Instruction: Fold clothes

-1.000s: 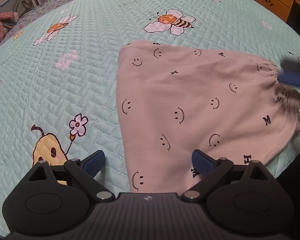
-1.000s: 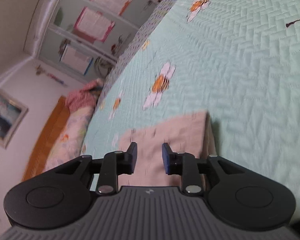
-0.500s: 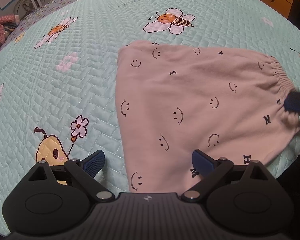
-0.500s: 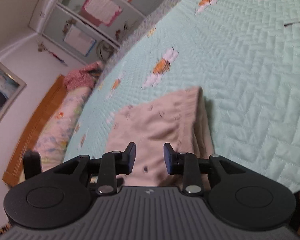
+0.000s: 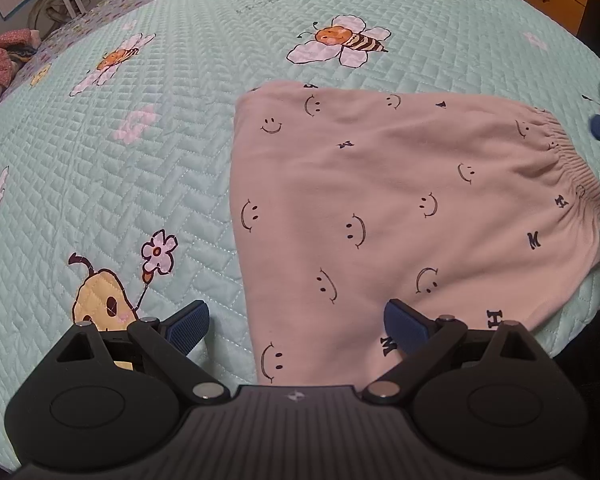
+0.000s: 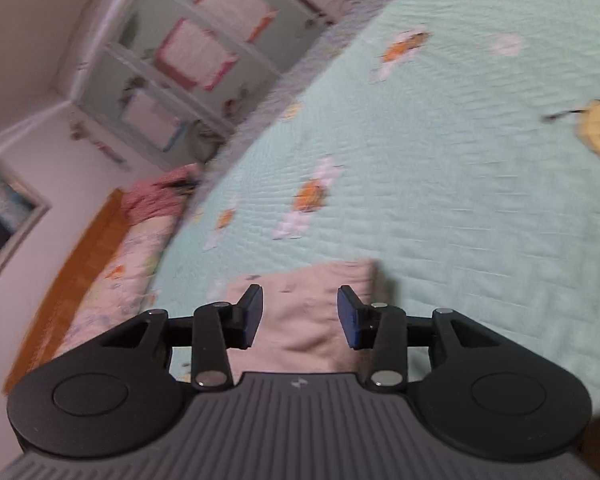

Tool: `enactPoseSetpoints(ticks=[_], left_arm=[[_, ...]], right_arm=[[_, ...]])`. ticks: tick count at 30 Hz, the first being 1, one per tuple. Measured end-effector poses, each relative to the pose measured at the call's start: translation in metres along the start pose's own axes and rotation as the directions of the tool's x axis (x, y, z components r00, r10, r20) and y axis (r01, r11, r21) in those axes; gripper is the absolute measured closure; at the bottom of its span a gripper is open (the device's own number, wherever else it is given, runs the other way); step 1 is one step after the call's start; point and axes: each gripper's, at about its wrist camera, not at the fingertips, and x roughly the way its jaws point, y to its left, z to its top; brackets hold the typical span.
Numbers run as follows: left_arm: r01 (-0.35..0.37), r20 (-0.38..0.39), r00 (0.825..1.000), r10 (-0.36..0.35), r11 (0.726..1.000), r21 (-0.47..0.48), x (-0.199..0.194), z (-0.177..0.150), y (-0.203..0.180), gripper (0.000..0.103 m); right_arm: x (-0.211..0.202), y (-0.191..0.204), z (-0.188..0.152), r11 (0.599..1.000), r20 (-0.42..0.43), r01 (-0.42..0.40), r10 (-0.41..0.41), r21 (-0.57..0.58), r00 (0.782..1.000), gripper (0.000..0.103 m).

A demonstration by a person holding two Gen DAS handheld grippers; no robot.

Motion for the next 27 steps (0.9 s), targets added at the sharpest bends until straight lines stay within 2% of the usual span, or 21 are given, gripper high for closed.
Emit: enactPoseSetpoints(ticks=[3,4,5,6,8,11,15,17,19,24,25,26,27], left_arm=[[0.005,-0.007,1.000,-0.005,1.000,-0.003,0.000,0.001,0.001,0.005],[0.005,-0.009,1.000,-0.005,1.000,-0.004,0.000,0.001,0.001,0.005],[0.004,-0.009,1.000,-0.004,1.000,-0.004,0.000,0.000,0.000,0.005],[0.002,-0.009,1.000,-0.002,1.000,-0.003,0.000,0.000,0.000,0.005],[-0.005,-0.009,1.000,0.005,1.000,0.005,0.000,0.001,-0.002,0.005],[-0.011,-0.014,1.000,0.012,1.000,0.008,0.000,0.002,-0.003,0.005],[-0.003,-0.021,1.000,0.003,1.000,-0.009,0.001,0.002,0.000,0.004],[-0.001,-0.023,1.000,0.001,1.000,-0.012,0.001,0.002,0.000,0.004],[0.000,-0.025,1.000,0.000,1.000,-0.015,0.001,0.002,0.001,0.004],[0.006,-0.033,0.999,-0.007,1.000,-0.027,0.002,0.003,0.002,0.003],[0.007,-0.035,0.999,-0.008,1.000,-0.028,0.002,0.003,0.003,0.003],[0.007,-0.035,0.999,-0.008,1.000,-0.027,0.002,0.003,0.003,0.003],[0.006,-0.033,0.999,-0.007,1.000,-0.025,0.002,0.002,0.002,0.003]], right_arm=[[0.025,-0.017,-0.016,0.999,-0.108,-0.007,0.012,0.052,0.994,0.062],[0.030,-0.024,-0.022,0.998,-0.129,0.008,0.000,0.055,0.992,0.068],[0.030,-0.029,-0.026,0.999,-0.126,0.013,-0.007,0.052,0.992,0.080],[0.028,-0.031,-0.027,0.998,-0.119,0.012,-0.005,0.055,0.993,0.086],[0.023,-0.034,-0.028,0.998,-0.114,0.012,-0.005,0.063,0.993,0.087],[0.015,-0.023,-0.025,0.999,-0.113,0.026,-0.022,0.039,0.993,0.082],[-0.004,-0.014,-0.013,0.998,-0.030,0.023,-0.021,0.066,0.999,0.051],[-0.009,-0.011,-0.005,0.997,-0.002,0.047,-0.046,0.054,0.999,0.049],[-0.008,-0.009,0.001,0.999,0.004,0.030,-0.031,0.033,1.000,0.049],[0.012,-0.022,-0.011,0.996,-0.076,-0.052,0.058,0.077,0.995,0.050],[0.016,-0.030,-0.016,0.996,-0.092,-0.030,0.038,0.089,0.995,0.053],[0.016,-0.035,-0.020,0.995,-0.092,-0.020,0.029,0.098,0.995,0.068],[0.014,-0.039,-0.021,0.994,-0.083,-0.021,0.030,0.112,0.996,0.077]])
